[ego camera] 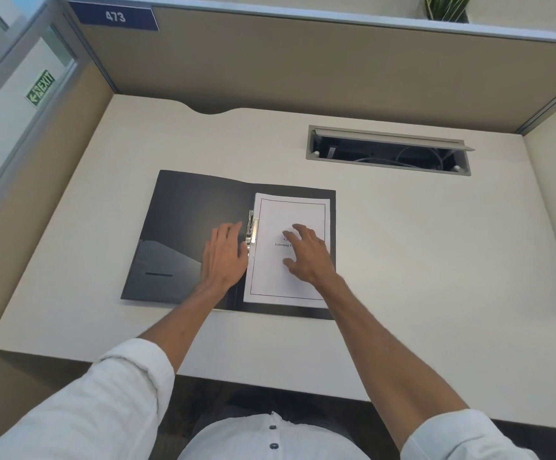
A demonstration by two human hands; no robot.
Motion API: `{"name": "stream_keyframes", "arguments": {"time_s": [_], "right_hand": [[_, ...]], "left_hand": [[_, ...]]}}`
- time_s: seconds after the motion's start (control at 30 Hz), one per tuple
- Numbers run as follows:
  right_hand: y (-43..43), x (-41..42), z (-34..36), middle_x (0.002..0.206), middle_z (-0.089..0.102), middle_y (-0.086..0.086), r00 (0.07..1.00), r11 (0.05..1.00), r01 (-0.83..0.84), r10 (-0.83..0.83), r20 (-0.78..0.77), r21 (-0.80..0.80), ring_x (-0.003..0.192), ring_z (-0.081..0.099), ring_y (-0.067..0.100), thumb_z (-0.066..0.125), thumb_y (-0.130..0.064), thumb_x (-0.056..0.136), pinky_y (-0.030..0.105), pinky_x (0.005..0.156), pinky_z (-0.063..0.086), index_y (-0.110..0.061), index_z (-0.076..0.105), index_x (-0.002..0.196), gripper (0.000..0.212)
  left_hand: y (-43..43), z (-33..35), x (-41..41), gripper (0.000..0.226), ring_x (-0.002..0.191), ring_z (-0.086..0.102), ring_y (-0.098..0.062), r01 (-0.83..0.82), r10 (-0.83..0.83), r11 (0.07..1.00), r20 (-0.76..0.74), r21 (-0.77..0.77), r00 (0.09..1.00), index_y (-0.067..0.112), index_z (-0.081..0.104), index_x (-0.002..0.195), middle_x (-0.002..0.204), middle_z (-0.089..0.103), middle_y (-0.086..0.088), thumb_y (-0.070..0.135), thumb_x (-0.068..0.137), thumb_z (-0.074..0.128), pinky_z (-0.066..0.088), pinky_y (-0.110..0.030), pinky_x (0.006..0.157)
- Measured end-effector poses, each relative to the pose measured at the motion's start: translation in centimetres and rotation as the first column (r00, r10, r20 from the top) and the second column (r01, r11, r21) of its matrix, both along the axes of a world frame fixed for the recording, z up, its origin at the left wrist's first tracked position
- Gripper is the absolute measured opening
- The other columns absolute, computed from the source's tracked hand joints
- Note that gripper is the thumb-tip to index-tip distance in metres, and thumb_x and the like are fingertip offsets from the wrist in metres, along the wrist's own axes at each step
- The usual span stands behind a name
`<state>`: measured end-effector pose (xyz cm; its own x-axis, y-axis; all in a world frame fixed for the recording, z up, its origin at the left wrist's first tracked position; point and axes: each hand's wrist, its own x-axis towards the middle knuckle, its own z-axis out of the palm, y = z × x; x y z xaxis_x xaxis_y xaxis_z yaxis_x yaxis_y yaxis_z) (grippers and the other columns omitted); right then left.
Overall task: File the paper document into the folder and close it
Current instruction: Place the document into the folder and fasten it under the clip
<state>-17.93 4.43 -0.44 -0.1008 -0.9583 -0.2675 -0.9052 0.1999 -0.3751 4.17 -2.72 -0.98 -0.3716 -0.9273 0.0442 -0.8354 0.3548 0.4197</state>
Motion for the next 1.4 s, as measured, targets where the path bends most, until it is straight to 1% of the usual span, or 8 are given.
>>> {"name": "stream_keyframes", "arguments": {"time_s": [0.23, 0.43, 0.7, 0.9, 1.13, 1.23, 1.3, 1.4], "right_hand": [[-0.7, 0.4, -0.5, 0.172, 0.027, 0.008, 1.0, 0.999, 0.002, -0.001, -0.02, 0.039, 0.156, 0.029, 0.03, 0.075, -0.034, 0.094, 0.049, 0.125, 0.03, -0.022, 0.043, 0.158, 0.072], [-0.7, 0.4, -0.9, 0.172, 0.026, 0.006, 1.0, 0.998, 0.023, -0.023, 0.015, 0.057, 0.155, 0.032, 0.03, 0.077, -0.033, 0.093, 0.051, 0.12, 0.037, -0.022, 0.043, 0.156, 0.073], [-0.7, 0.3, -1.1, 0.171, 0.028, 0.004, 0.999, 0.998, 0.033, -0.034, 0.014, 0.052, 0.153, 0.035, 0.029, 0.079, -0.034, 0.091, 0.052, 0.118, 0.04, -0.024, 0.045, 0.154, 0.073], [-0.6, 0.4, -1.2, 0.172, 0.027, 0.002, 0.999, 0.998, 0.043, -0.044, 0.02, 0.05, 0.154, 0.034, 0.029, 0.078, -0.036, 0.092, 0.052, 0.119, 0.04, -0.025, 0.043, 0.156, 0.074], [-0.7, 0.3, -1.1, 0.171, 0.027, 0.002, 0.999, 0.998, 0.04, -0.041, 0.026, 0.057, 0.153, 0.034, 0.029, 0.078, -0.035, 0.091, 0.052, 0.119, 0.042, -0.025, 0.043, 0.155, 0.074], [-0.6, 0.4, -1.1, 0.171, 0.027, 0.003, 0.999, 0.998, 0.04, -0.041, 0.023, 0.058, 0.153, 0.034, 0.03, 0.078, -0.035, 0.091, 0.051, 0.118, 0.04, -0.024, 0.042, 0.155, 0.074], [-0.6, 0.4, -1.3, 0.171, 0.026, 0.003, 0.999, 0.998, 0.043, -0.044, 0.025, 0.056, 0.153, 0.034, 0.03, 0.078, -0.035, 0.091, 0.051, 0.119, 0.04, -0.025, 0.042, 0.155, 0.074], [-0.5, 0.5, -1.5, 0.172, 0.026, 0.002, 0.998, 0.997, 0.052, -0.054, 0.03, 0.054, 0.153, 0.034, 0.03, 0.079, -0.035, 0.091, 0.051, 0.12, 0.04, -0.026, 0.041, 0.155, 0.075]], "left_hand": [[-3.3, 0.2, -0.9, 0.05, 0.134, 0.056, -0.031, 0.025, -0.025, 1.0, 0.007, 0.01, 1.0, 0.009, 0.056, 0.152, 0.144, 0.06, -0.012, 0.02, 0.104, 0.062, 0.053, -0.048, 0.109], [-4.9, 0.0, -1.5, 0.055, 0.135, 0.054, -0.033, 0.051, -0.054, 0.997, 0.039, 0.057, 0.998, 0.011, 0.053, 0.156, 0.145, 0.058, -0.013, 0.019, 0.103, 0.063, 0.054, -0.05, 0.108], [-6.5, -0.3, -2.5, 0.061, 0.151, 0.043, -0.034, 0.128, -0.145, 0.982, 0.123, 0.139, 0.982, 0.017, 0.047, 0.162, 0.163, 0.047, -0.011, 0.012, 0.103, 0.06, 0.048, -0.06, 0.113], [-7.0, -0.7, -2.5, 0.052, 0.15, 0.044, -0.034, 0.158, -0.176, 0.977, 0.12, 0.144, 0.977, 0.016, 0.057, 0.155, 0.16, 0.054, -0.009, 0.006, 0.104, 0.058, 0.045, -0.059, 0.115], [-7.6, -0.4, -2.8, 0.058, 0.15, 0.044, -0.031, 0.2, -0.218, 0.967, 0.106, 0.158, 0.97, 0.016, 0.051, 0.161, 0.16, 0.057, -0.006, 0.002, 0.105, 0.056, 0.044, -0.057, 0.114], [-7.8, -0.4, -2.8, 0.054, 0.148, 0.046, -0.031, 0.209, -0.229, 0.966, 0.126, 0.153, 0.965, 0.014, 0.056, 0.156, 0.156, 0.06, -0.007, 0.001, 0.104, 0.058, 0.045, -0.054, 0.113], [-7.7, 0.0, -2.8, 0.047, 0.144, 0.051, -0.033, 0.199, -0.212, 0.971, 0.093, 0.133, 0.973, 0.013, 0.059, 0.151, 0.15, 0.064, -0.009, 0.003, 0.105, 0.057, 0.047, -0.054, 0.111], [-7.2, 1.0, -2.7, 0.028, 0.118, 0.064, -0.032, 0.166, -0.168, 0.979, 0.007, 0.117, 0.986, 0.017, 0.061, 0.136, 0.13, 0.072, -0.007, 0.011, 0.111, 0.052, 0.056, -0.051, 0.094]]}}
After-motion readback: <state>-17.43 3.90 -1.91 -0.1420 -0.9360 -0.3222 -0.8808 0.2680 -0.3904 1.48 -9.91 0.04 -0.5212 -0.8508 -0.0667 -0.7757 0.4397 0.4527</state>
